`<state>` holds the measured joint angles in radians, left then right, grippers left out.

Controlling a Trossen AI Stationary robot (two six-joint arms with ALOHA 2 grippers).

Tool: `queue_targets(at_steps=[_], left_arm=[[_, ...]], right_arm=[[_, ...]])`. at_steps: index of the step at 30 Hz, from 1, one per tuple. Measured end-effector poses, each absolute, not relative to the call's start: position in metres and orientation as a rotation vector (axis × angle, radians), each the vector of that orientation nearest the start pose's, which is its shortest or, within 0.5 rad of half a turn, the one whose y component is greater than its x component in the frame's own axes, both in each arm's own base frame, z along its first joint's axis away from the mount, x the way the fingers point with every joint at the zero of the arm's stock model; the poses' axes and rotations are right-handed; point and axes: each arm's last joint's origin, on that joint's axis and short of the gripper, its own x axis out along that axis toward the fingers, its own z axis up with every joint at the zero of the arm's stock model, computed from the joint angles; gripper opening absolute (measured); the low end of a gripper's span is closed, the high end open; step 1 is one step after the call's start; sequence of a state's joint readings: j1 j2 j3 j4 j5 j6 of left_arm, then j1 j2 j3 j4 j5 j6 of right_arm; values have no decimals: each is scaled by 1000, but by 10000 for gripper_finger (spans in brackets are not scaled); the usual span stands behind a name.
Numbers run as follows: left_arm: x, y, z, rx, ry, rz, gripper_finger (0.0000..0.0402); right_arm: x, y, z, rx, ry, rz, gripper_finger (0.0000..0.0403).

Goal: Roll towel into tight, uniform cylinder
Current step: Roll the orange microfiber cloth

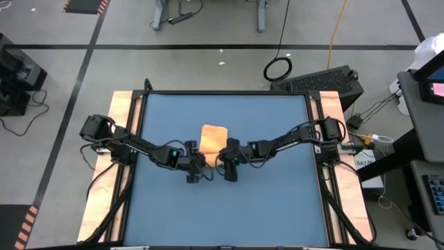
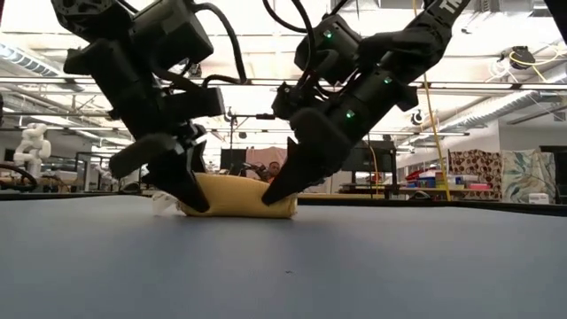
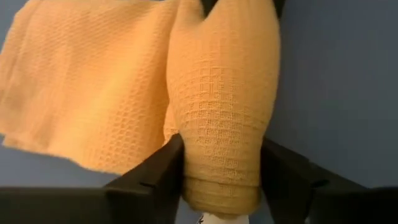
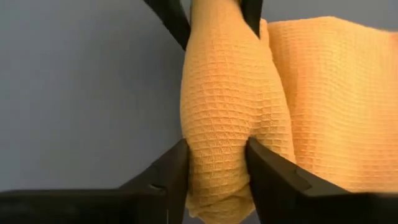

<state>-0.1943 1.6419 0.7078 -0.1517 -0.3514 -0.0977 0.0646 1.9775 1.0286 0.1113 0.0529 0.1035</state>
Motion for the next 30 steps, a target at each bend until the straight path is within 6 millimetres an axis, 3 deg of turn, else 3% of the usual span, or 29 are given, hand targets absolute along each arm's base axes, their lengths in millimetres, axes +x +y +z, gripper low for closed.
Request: queue_targets(at_steps=[8,15,23,30], left_arm=[[259,-48,147,333,1038,250,259],[250,-63,160,484,977,279,269],[262,-85,149,614,822,149,269],[259,-71,131,620,899,167,269]], right_arm=[[379,11,108,246,854,-58,112],[378,-14,108,409,867,21,95],[382,-27,113,464,883,68,94],[385,-30,119,444,918,88,94]])
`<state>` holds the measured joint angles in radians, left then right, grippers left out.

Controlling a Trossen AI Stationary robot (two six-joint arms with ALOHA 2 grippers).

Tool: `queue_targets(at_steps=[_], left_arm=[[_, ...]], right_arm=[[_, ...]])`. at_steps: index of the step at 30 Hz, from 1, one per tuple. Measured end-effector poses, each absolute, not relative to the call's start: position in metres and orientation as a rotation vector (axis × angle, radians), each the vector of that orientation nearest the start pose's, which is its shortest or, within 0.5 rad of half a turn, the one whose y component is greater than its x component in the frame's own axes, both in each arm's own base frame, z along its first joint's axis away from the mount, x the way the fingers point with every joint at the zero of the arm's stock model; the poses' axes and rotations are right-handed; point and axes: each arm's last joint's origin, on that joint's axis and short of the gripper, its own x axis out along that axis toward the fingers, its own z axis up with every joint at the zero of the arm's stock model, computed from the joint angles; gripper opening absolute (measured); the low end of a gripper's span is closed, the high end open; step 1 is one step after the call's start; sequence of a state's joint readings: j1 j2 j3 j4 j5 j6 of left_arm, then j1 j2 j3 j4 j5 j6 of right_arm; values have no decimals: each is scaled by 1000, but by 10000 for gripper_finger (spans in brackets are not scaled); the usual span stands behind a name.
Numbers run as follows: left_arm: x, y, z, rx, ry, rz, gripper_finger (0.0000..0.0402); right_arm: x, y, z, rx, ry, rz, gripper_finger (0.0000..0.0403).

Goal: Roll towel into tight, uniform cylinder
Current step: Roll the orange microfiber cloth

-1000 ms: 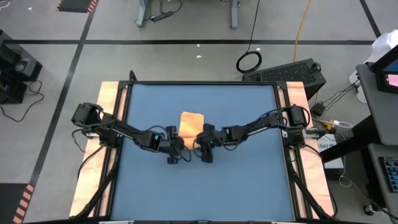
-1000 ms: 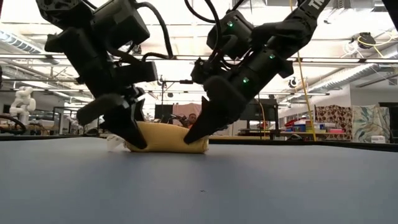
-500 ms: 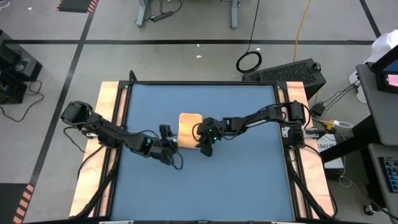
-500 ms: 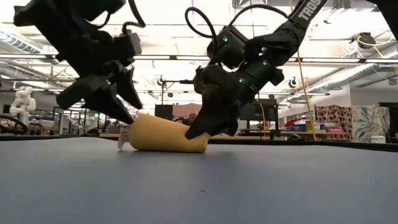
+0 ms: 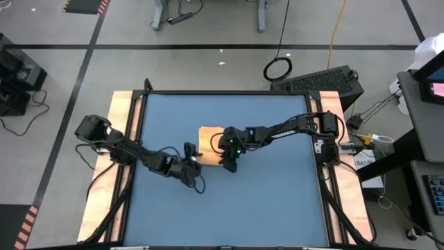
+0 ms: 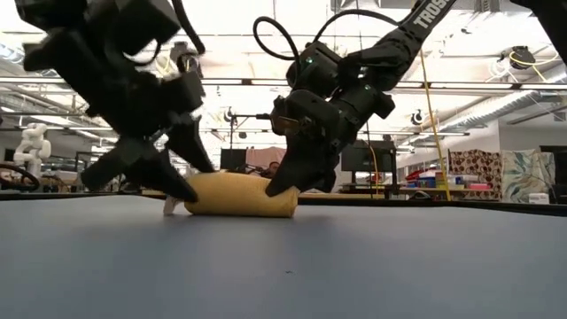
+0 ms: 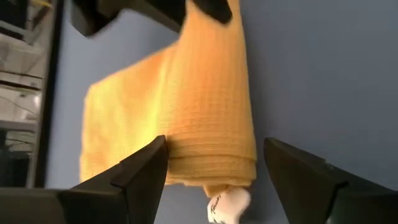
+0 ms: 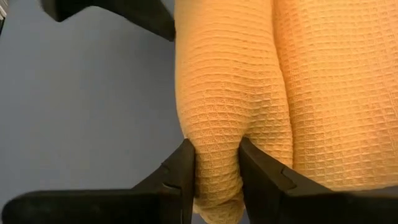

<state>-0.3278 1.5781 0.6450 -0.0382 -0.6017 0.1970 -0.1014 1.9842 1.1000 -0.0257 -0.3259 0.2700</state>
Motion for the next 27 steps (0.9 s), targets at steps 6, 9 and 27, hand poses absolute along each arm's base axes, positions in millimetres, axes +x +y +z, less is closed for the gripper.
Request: queue_targets(at_steps=[6,9,27], left_arm=[[258,-61,121,582,952,146,220],[260,-55,119,535,967,132,166],[281,-38,126,312,857,-105,22]], right_arm=[[388,-34,122,444,909,78,98],[388,-33,125,427,903,86,114],[347,72,199,-18,891,15,237]])
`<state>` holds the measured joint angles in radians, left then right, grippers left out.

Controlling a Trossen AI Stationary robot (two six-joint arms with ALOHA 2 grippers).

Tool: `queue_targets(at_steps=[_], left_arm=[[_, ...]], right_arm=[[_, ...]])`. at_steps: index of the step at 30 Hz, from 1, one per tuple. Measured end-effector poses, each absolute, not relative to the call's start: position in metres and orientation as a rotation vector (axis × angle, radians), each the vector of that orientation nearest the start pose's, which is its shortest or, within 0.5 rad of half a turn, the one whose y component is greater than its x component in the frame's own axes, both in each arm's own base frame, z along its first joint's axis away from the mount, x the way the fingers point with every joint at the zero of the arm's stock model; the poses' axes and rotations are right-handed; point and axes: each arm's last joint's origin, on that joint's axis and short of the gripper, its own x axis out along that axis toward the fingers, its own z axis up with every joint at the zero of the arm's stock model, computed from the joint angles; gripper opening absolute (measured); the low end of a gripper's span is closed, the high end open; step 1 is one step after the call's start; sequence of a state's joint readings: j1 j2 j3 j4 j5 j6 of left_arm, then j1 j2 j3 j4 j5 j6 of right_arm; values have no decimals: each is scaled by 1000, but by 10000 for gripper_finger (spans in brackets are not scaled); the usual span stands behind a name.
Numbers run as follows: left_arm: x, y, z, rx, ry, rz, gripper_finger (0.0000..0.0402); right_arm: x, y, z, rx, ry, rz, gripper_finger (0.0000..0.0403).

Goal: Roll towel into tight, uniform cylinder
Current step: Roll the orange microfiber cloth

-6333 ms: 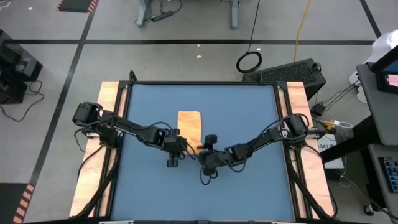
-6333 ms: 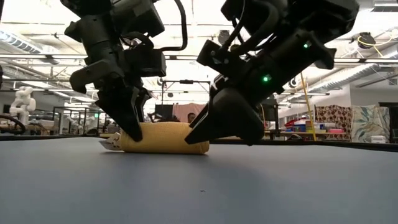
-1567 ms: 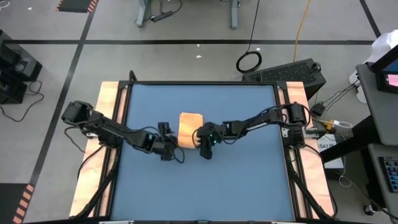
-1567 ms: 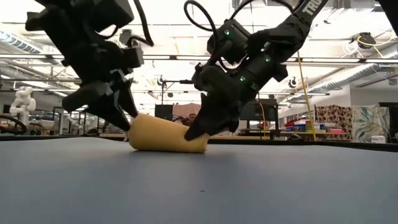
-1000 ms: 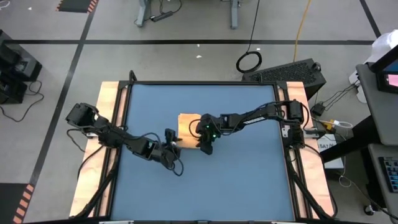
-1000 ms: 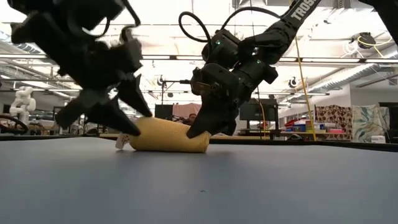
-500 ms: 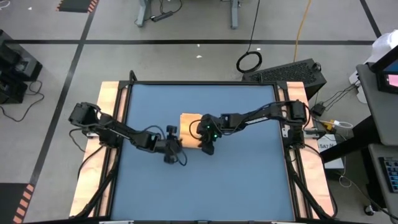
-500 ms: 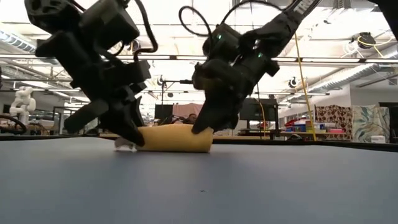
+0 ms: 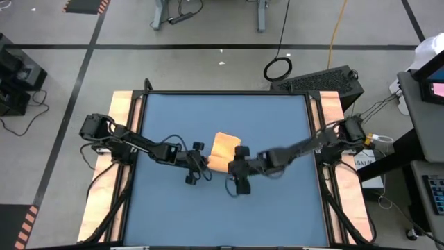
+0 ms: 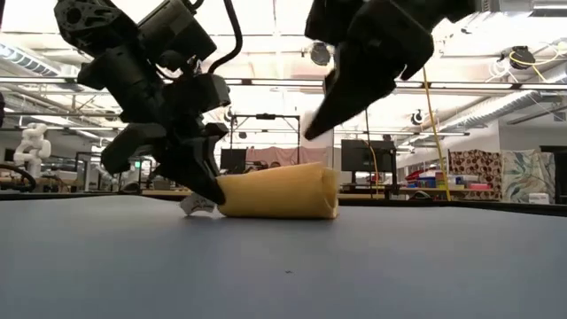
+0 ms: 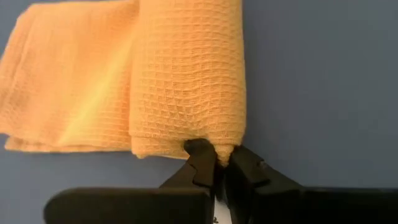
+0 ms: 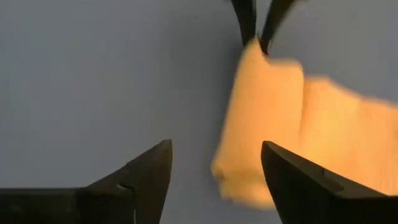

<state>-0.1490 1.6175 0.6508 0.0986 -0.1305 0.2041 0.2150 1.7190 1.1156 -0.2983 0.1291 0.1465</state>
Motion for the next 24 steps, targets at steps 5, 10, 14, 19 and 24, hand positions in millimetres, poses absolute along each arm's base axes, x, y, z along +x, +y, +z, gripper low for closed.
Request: queue_targets(at_steps=[5,10,14,19,24], left_arm=[[286,-40,131,308,809,-116,23],[287,-40,132,288,795,-126,24],[288,-40,133,259,785,-111,24],[289,-41,134,262,769,-74,24],[281,-46,133,323,839,-4,35]], right_arm=[[351,104,177,-82,814,-189,237],[350,109,154,-88,851,-318,237],[353,104,132,-17,919,-344,222],[358,100,115,30,953,-369,162],[358,104,112,13,947,-367,99]])
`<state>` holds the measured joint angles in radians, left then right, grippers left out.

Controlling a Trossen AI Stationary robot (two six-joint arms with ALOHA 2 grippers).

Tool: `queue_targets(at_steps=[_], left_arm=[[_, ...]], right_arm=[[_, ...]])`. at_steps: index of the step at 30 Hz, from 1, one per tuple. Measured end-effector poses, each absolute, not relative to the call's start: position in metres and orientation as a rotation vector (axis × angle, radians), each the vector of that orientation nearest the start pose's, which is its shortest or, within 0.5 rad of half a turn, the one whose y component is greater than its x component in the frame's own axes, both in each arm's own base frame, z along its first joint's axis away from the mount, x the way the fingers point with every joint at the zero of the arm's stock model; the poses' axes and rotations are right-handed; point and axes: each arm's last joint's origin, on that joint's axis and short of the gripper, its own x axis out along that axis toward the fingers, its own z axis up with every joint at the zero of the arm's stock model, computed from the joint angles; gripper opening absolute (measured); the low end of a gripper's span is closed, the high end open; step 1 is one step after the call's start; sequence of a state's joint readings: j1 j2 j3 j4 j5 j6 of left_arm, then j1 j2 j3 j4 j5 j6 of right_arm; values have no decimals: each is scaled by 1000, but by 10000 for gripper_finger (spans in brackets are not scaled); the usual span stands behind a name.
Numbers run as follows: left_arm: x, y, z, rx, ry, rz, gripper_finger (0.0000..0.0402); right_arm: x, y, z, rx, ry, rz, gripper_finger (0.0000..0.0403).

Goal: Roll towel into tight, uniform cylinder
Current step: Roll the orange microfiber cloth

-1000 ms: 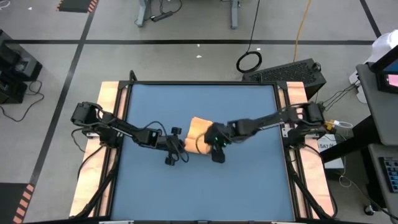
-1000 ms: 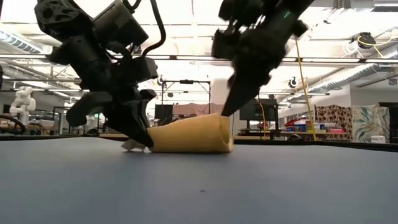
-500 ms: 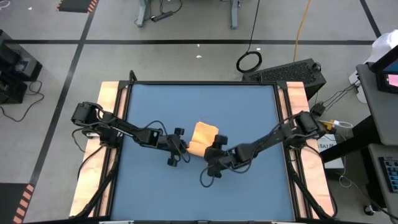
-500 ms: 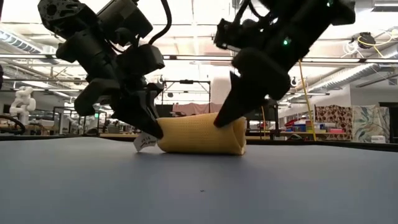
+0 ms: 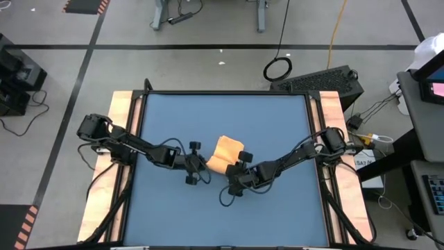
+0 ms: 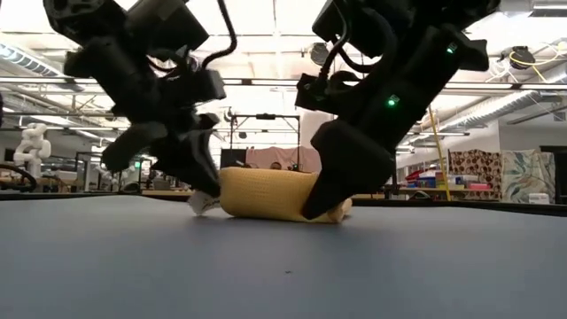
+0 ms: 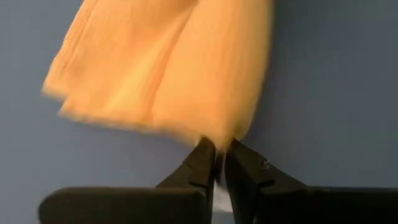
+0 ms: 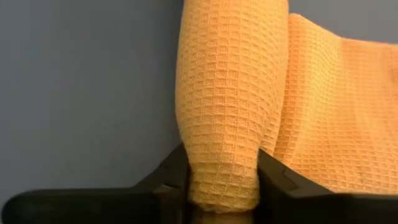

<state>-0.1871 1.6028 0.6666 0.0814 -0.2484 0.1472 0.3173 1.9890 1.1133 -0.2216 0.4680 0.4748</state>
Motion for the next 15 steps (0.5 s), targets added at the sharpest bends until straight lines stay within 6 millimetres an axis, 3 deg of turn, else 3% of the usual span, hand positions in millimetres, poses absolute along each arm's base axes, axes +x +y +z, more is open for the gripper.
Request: queue_targets(at_steps=[3,7,12,15], left_arm=[[271,-49,136,375,895,95,59],[263,-57,156,413,826,158,96],[271,-70,172,368,612,22,128],[280,-76,164,374,527,-58,138]], right_arm=[[358,106,112,-21,939,-356,85],[359,106,112,-22,929,-345,85],[361,104,111,9,938,-320,86],[362,101,111,25,946,-301,86]])
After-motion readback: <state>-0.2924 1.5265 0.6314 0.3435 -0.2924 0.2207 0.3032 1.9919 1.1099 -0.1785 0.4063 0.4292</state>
